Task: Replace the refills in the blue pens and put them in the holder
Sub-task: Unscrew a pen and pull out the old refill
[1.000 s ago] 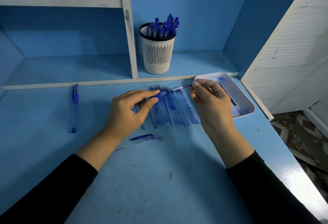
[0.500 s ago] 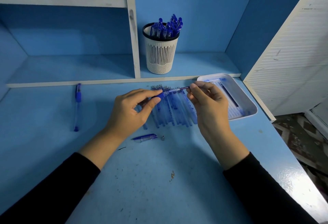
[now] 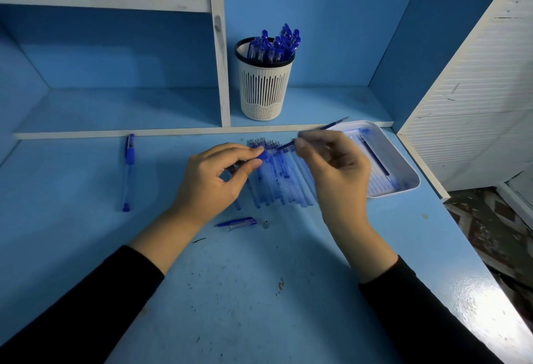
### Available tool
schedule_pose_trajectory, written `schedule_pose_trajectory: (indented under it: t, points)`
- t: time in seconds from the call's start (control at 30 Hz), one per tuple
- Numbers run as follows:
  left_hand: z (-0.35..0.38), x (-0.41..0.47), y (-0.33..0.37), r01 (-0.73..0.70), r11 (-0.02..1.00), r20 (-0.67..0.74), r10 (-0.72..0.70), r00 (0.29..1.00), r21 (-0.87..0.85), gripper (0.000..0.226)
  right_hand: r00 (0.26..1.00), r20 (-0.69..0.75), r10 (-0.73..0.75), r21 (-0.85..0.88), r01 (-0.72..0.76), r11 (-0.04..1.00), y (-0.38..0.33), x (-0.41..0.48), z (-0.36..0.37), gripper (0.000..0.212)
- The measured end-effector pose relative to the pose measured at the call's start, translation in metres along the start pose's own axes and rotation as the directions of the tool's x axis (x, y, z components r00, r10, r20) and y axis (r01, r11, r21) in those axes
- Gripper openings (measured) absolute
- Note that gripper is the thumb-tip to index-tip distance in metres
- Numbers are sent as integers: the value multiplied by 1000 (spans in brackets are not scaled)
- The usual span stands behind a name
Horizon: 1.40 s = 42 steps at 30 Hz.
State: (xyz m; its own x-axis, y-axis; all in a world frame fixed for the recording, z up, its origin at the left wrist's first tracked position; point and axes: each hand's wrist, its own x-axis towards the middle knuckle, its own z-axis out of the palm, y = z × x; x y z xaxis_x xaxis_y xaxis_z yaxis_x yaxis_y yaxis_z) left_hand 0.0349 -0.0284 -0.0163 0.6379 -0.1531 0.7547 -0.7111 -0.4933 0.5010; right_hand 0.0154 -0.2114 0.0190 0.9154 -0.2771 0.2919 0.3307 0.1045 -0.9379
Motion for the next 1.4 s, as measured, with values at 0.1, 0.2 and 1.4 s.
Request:
schedule_pose_trajectory:
  t: [0.1, 0.2, 1.4]
  points:
    - [1, 0, 1, -20, 1000, -6, 20, 1000, 19, 14, 985, 159, -67, -147, 91, 985, 5, -11, 7, 13]
    - [0, -1, 2, -42, 998, -24, 43, 999, 45, 13, 983, 133, -125, -225, 153, 962, 7, -13, 10, 10]
    - [-63, -45, 42, 464, 867, 126, -447, 886, -182, 15, 754, 655, -51, -450, 443, 776, 12, -44, -21, 11]
